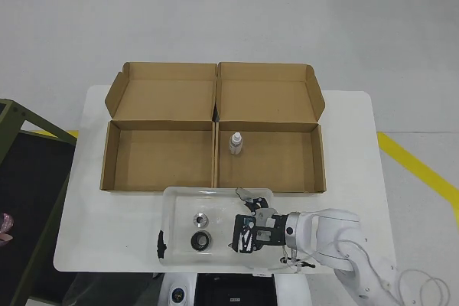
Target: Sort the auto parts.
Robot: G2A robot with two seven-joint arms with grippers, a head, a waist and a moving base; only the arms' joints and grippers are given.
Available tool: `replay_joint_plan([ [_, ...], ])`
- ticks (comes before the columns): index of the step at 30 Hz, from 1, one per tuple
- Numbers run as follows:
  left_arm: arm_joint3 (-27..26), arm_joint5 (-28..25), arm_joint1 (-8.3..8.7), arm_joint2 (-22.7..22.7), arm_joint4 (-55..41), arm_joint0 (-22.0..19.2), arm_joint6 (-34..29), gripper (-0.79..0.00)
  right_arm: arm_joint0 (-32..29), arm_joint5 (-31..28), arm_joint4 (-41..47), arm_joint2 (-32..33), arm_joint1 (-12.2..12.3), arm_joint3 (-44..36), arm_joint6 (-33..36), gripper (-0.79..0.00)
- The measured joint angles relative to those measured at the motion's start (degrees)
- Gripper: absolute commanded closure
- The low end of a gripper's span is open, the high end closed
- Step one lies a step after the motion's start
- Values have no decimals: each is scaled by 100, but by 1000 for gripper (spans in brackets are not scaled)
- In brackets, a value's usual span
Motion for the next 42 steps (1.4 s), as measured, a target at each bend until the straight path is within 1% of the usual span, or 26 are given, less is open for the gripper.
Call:
replay_joint_plan([
  [10, 0, 0, 0, 0, 0, 0, 0, -785, -37, -47, -139, -110, 55, -44, 417, -785],
  [23, 0, 0, 0, 0, 0, 0, 0, -785, 209, 129, -333, -566, 35, 237, 871, -785],
  [42, 0, 0, 0, 0, 0, 0, 0, -785, 507, 200, -216, -1087, -2, 582, 1452, -785],
])
